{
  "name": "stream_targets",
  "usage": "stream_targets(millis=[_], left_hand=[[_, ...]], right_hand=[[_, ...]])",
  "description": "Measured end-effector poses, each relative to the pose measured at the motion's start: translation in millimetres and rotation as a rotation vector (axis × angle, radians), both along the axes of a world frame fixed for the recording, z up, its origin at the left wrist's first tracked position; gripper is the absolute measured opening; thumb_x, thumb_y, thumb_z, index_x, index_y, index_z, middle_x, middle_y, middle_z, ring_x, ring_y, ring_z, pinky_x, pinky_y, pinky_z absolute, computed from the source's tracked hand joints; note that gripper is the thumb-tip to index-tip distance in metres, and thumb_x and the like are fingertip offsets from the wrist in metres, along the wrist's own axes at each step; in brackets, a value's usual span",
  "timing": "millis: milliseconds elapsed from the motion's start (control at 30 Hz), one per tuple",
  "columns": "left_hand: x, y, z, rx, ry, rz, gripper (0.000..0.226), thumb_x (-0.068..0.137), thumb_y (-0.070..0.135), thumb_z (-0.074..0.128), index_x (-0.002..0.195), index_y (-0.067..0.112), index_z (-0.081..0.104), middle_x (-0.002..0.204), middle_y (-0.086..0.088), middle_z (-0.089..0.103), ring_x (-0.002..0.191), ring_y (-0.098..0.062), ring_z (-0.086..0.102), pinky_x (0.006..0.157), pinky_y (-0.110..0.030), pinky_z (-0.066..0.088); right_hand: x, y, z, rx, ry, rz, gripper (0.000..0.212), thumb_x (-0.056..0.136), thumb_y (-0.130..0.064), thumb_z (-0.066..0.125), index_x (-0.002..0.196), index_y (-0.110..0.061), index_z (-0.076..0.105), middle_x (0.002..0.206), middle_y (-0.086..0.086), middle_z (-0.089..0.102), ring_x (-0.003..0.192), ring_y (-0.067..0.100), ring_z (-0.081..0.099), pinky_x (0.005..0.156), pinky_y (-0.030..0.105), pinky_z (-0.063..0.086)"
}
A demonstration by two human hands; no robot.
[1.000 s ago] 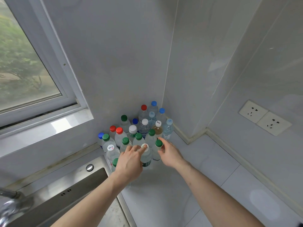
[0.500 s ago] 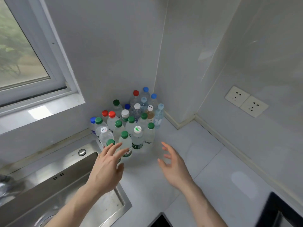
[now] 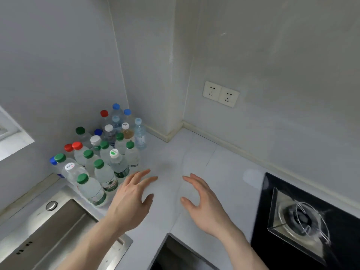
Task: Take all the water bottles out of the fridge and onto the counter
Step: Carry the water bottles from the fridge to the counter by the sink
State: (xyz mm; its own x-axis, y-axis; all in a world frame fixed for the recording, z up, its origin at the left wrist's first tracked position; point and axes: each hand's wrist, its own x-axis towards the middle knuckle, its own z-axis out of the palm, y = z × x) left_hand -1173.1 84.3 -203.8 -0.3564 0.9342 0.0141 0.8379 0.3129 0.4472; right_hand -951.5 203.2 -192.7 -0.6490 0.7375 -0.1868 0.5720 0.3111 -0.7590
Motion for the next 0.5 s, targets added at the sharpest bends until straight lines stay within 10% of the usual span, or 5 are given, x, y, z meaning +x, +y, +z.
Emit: stream_targets(millis=[500], left_hand=[[229.1,37.1,32.8,0.056,-0.037,-0.48,0.058,0.095,0.029,0.065,0.148,0.042,0.045,0.159,0.02,0.035,0.147,-0.014,0.032,0.12,-0.032,0.026]], right_hand=[[269.2,-73.0,30.4,0.068,0.083,-0.504,0.059,0.1,-0.037,0.067,0.153,-0.047,0.042,0.164,-0.03,0.024,0.15,-0.012,0.02,0.124,0.023,0.025]])
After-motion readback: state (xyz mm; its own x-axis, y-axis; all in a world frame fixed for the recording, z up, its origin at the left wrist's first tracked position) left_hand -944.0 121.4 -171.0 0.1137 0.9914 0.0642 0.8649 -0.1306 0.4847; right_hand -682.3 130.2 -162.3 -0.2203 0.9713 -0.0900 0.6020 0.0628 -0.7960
